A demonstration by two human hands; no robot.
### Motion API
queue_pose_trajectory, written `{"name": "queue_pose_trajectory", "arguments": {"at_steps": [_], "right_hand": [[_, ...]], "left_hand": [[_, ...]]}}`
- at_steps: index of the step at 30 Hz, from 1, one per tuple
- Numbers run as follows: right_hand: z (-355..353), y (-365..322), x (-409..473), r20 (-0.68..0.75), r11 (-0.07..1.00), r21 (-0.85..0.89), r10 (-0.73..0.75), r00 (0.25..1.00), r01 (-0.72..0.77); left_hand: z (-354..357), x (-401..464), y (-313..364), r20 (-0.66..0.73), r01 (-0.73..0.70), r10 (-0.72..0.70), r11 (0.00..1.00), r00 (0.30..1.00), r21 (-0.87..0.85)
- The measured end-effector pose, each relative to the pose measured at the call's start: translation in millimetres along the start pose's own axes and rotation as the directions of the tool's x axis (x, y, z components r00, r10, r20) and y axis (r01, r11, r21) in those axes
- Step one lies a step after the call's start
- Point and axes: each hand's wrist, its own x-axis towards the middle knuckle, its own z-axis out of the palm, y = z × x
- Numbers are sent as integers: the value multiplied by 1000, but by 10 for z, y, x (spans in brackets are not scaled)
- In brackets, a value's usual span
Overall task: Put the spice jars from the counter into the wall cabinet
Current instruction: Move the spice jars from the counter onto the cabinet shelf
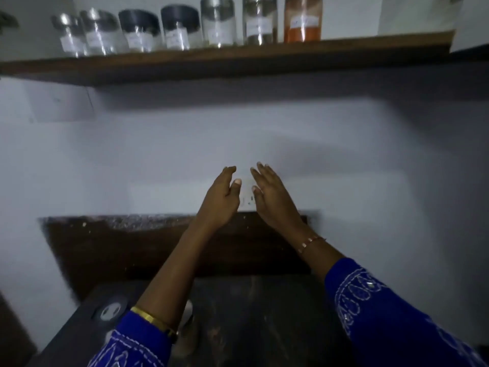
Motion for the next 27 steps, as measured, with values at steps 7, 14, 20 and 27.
{"name": "queue_pose_trajectory", "arguments": {"at_steps": [7, 14, 20, 27], "right_hand": [[1114, -379, -813, 254, 966, 184, 134, 958, -184], [1959, -678, -1256, 556, 948, 71, 219, 801, -309], [2404, -720, -1552, 727, 903, -5, 299, 619, -430], [2711, -679, -1742, 673, 838, 15, 395, 625, -546]], "left_hand": [[-123, -737, -952, -4, 251, -253, 962, 968, -110], [-264, -1297, -1961, 77, 510, -504, 850, 860, -133], [-124, -1645, -2640, 185, 663, -637, 720, 749, -204], [122, -1848, -2945, 370, 646, -535, 689, 759, -329]]}}
